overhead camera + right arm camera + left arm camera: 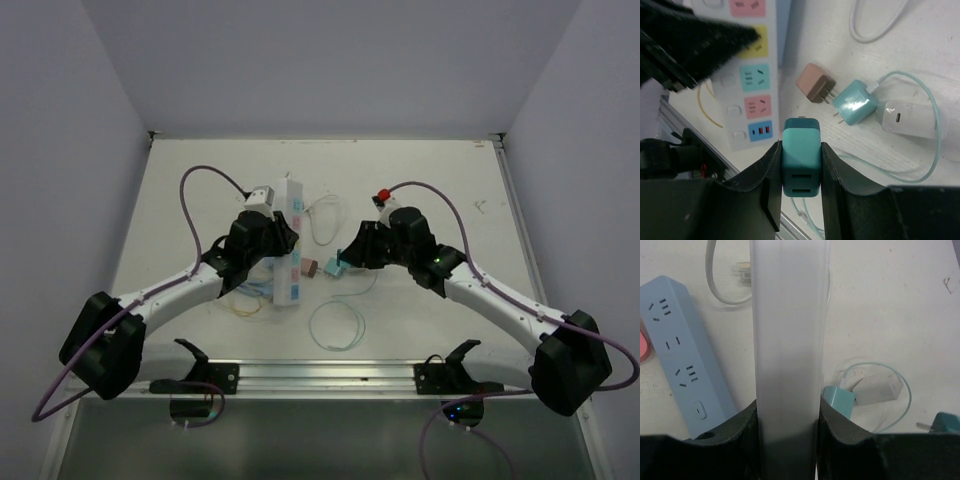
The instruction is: Pull the plug off the socket
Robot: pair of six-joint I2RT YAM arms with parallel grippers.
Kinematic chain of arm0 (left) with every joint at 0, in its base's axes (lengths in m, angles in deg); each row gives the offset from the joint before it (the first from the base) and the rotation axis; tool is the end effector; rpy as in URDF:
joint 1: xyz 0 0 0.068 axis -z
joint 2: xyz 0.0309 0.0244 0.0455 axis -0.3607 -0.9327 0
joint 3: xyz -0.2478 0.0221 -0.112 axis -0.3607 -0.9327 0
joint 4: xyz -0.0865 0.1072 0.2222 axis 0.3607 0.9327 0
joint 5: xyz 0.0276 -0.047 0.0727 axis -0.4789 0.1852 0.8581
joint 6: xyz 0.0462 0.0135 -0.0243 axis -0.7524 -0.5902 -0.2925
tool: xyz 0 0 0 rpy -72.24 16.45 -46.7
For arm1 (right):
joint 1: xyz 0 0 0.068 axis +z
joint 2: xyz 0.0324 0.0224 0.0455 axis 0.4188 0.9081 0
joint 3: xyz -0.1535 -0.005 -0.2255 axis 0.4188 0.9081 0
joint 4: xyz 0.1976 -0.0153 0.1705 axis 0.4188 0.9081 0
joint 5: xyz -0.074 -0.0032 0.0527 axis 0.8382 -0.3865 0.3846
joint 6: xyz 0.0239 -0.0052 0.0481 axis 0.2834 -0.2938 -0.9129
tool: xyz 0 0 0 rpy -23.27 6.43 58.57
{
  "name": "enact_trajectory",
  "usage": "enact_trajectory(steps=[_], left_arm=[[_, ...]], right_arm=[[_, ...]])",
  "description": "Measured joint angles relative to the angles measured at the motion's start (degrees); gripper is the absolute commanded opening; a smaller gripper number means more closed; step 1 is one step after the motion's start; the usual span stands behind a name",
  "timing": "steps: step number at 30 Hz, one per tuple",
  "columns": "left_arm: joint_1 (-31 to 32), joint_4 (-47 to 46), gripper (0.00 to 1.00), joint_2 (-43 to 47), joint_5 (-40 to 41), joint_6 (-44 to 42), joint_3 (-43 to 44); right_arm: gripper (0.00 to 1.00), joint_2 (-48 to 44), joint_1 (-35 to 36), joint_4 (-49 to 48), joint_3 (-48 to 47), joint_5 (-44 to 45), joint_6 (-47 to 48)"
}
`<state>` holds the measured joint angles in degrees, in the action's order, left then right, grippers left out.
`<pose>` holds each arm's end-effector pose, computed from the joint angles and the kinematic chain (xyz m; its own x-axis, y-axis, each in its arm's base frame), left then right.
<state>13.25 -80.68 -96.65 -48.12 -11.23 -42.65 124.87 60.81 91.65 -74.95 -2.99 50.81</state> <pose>0.2241 -0.1481 0.2224 -0.5847 -0.2955 -0.7555 0.1608 0.8706 -0.4650 0.2051 0.1582 0.2699 -0.7357 0.1691 -0.6558 -0.3565 0.7266 0.5873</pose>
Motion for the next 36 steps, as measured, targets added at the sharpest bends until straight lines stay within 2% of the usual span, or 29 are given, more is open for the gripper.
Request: enact_trajectory(steps=[7, 13, 21, 24, 25, 28, 32, 36], left_arm=[[-5.8, -1.7, 0.0, -9.8, -3.0, -0.3, 7.2], [-7.7, -1.8, 0.0, -17.1, -4.0, -1.3, 12.5], [-10.0, -1.9, 0.0, -22.4, -4.2, -1.9, 15.3], [-10.7, -2.3, 0.01, -24.3, -4.7, -2.0, 16.3], [-10.9, -2.5, 0.05, -25.0, -5.2, -2.0, 16.6], [-11.3, -2.8, 0.15, -26.9, -6.5, -2.0, 17.2], [-11.5, -3.4, 0.26, -29.4, -8.0, -1.9, 17.7], [-11.7, -4.1, 0.42, -30.0, -9.0, -1.8, 17.7]], right_arm=[[0.02, 7.4, 0.0, -2.5, 3.8, -1.9, 0.2], [0.12, 12.1, 0.0, -6.2, 5.1, -3.4, 0.2], [0.2, 14.7, 0.0, -8.6, 5.7, -4.3, 0.4], [0.29, 15.5, 0.0, -9.2, 6.1, -4.6, 0.4], [0.35, 15.6, 0.0, -9.1, 6.2, -4.6, 0.4], [0.44, 15.6, 0.0, -9.3, 6.2, -4.6, 0.5], [0.53, 15.6, 0.0, -9.2, 6.2, -4.5, 0.7], [0.59, 14.8, 0.0, -8.6, 6.2, -4.5, 1.0]])
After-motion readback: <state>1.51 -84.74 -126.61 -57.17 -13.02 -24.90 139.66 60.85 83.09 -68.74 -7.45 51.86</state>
